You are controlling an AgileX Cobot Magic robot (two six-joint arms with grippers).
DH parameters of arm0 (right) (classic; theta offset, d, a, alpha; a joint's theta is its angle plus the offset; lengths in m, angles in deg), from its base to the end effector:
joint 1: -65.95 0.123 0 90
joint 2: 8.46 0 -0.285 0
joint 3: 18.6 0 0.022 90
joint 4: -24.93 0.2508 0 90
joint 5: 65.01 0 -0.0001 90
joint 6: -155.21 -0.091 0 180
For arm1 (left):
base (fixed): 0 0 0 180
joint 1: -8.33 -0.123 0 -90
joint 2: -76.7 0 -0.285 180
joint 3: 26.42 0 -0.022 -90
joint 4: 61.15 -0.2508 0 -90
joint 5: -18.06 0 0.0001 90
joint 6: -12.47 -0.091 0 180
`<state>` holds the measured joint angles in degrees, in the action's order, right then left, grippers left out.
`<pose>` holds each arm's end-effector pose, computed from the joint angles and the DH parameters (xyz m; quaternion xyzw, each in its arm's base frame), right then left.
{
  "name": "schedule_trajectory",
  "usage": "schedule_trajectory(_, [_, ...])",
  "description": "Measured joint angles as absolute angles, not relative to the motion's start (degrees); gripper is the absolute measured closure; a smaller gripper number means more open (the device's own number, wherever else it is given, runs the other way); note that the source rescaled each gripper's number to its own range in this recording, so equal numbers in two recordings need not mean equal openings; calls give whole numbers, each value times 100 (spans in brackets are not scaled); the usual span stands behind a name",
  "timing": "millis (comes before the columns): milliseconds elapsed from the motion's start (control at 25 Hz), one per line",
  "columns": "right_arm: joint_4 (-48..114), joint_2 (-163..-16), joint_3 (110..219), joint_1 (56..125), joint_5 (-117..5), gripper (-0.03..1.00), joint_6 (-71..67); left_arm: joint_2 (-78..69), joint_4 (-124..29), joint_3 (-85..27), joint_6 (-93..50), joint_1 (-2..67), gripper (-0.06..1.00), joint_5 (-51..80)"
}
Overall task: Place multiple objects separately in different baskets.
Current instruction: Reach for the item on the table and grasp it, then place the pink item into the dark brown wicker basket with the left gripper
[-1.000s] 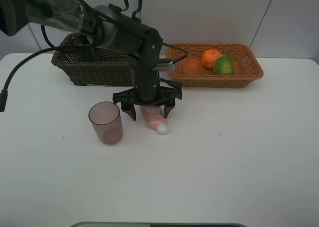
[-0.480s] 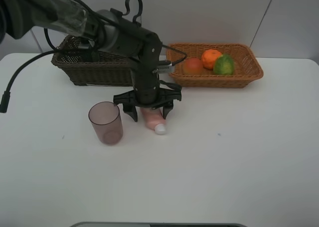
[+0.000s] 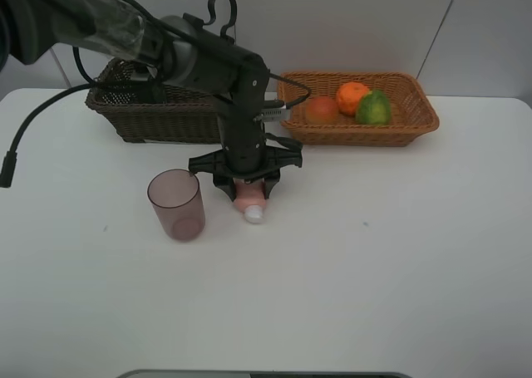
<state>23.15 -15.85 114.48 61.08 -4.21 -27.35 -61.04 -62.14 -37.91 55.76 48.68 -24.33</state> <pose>-0.0096 -0.0017 0.2852 0.0556 0.8420 -0.0263 0.5360 0.3391 -0.2867 0.0949 -0.0198 0.9949 -0.0612 0.0780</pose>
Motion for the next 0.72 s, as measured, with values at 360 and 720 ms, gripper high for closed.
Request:
schedule_trajectory(360, [2315,-1585,11448,6108,-421,-3,-2735,-6104,-6214,-3791,5576,4868,30,-2338])
schedule_trajectory(720, [2315,-1585,11448,6108,-421,-3,-2735,-6057,-6214,-3785,5576,4862,30,-2317])
